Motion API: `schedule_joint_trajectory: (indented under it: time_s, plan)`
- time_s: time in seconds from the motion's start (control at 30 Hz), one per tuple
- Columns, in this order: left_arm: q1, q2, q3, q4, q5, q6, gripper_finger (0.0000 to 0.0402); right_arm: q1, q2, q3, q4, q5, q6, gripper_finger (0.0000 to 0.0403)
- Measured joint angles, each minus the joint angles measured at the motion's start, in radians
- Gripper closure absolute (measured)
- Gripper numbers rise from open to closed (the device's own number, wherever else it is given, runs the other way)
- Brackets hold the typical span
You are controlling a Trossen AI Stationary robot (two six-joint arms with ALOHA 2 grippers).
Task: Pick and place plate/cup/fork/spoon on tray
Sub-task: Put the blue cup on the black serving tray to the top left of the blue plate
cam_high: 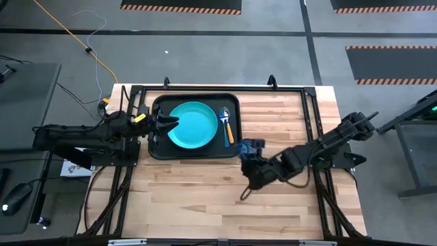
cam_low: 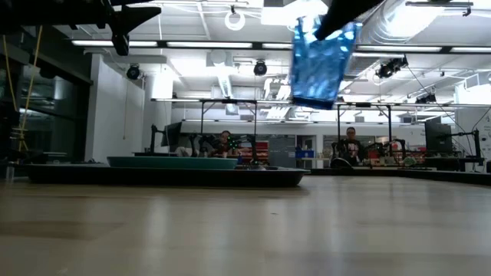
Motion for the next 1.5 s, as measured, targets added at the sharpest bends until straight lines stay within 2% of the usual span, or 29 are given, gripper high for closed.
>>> schedule_joint_trajectory:
  time_s: [0.1,0.2,0.37,0.53,0.73,0.9,1.5]
  plan:
    - [-0.002,0.036,0.0,0.036,0.0,-0.001,0.03,-0.051,0.0,0.0,0.124,-0.087,-0.133,0.0402]
    - [-0.025,0.094,0.0,0.096,0.008,0.016,0.03,-0.102,0.001,0.0,0.257,-0.222,-0.251,0.0402]
    - [-0.073,0.201,0.0,0.187,0.088,0.106,0.03,-0.177,0.014,0.0,0.437,-0.435,-0.387,0.0402]
    - [-0.099,0.251,0.0,0.259,0.126,0.16,0.03,-0.223,0.078,0.0,0.513,-0.534,-0.429,0.0403]
    - [-0.12,0.221,0.0,0.285,0.134,0.159,0.03,-0.221,0.214,0.004,0.524,-0.61,-0.448,0.0403]
    - [-0.139,0.201,0.0,0.282,0.135,0.159,0.03,-0.209,0.283,0.028,0.506,-0.619,-0.458,0.0403]
    - [-0.15,0.203,0.0,0.281,0.135,0.158,0.03,-0.212,0.298,0.029,0.467,-0.656,-0.398,0.0394]
